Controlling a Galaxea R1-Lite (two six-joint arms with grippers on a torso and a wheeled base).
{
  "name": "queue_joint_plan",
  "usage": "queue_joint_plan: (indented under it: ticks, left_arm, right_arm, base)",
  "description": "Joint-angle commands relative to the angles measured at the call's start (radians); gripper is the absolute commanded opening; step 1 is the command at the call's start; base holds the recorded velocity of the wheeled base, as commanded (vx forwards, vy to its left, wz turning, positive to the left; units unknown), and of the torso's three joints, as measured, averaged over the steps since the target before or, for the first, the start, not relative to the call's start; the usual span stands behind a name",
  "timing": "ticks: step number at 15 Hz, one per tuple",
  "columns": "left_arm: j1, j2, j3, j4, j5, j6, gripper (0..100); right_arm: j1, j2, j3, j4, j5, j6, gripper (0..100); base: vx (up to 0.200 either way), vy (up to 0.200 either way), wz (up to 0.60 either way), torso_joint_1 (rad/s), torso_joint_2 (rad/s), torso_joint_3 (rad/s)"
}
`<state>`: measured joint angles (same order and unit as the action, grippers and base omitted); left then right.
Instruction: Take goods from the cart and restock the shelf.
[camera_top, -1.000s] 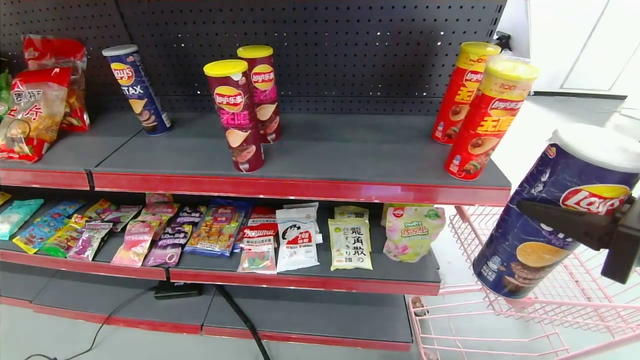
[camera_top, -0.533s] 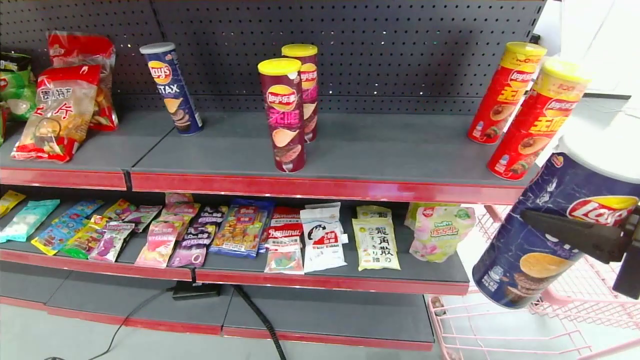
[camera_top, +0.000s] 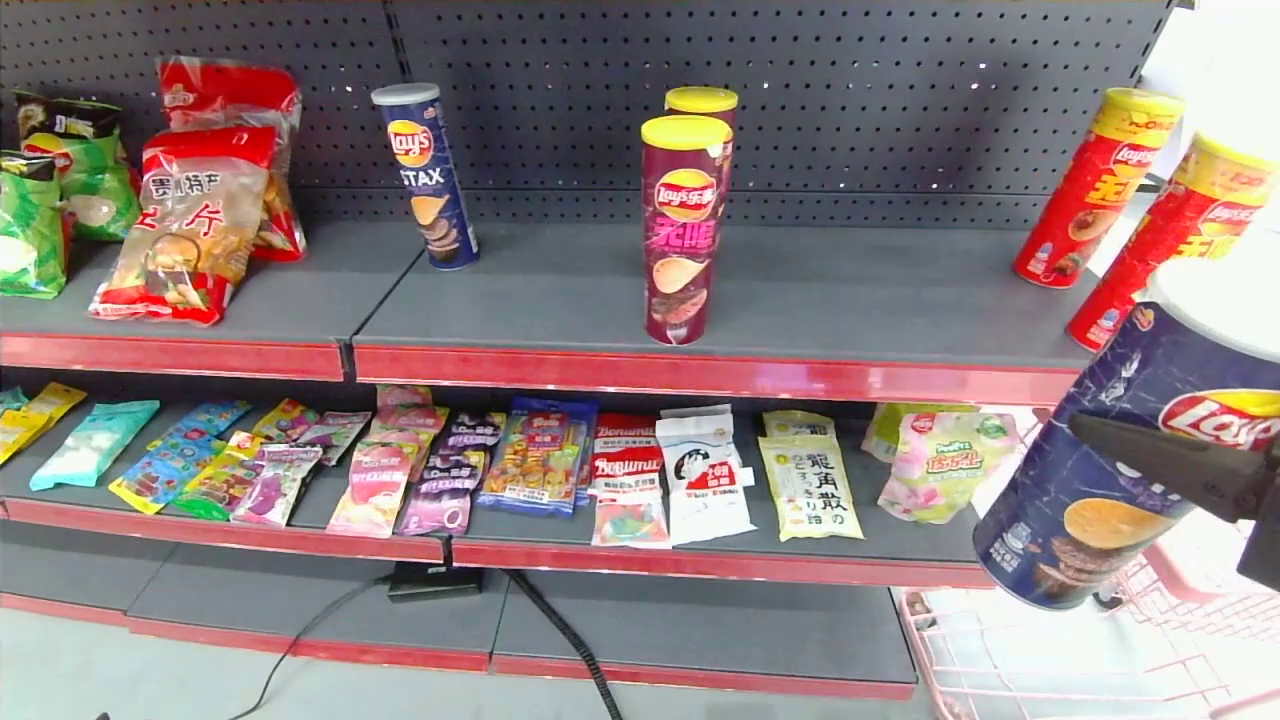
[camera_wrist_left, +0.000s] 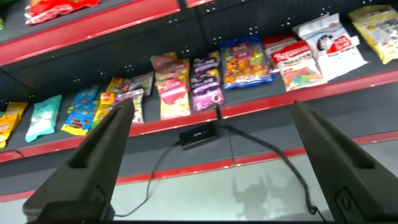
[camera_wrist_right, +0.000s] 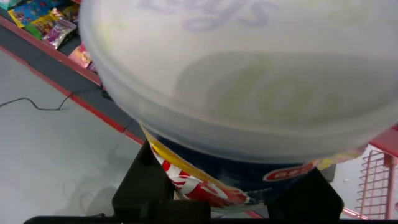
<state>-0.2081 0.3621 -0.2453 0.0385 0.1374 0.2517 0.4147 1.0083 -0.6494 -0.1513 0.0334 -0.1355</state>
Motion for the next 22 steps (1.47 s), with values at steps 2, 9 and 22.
queue_joint_plan:
  ticks: [2, 9, 22]
  left_arm:
    - [0.001, 0.000, 0.000, 0.000, 0.001, 0.001, 100]
    - [-0.001, 0.001, 0.004, 0.000, 0.001, 0.000, 100]
    - [0.001, 0.001, 0.003, 0.000, 0.004, 0.050, 100]
  right_arm:
    - [0.003, 0.000, 0.005, -0.001, 0.002, 0.002, 0]
    - [0.007, 0.003, 0.004, -0.002, 0.023, -0.001, 0]
    - [0.067, 0.001, 0.033, -0.002, 0.028, -0.019, 0]
  base:
    - [0.000, 0.200, 0.00, 0.000, 0.00, 0.002]
    - [0.000, 0.200, 0.00, 0.006, 0.00, 0.002]
    - [0.031, 0.108, 0.00, 0.003, 0.00, 0.001]
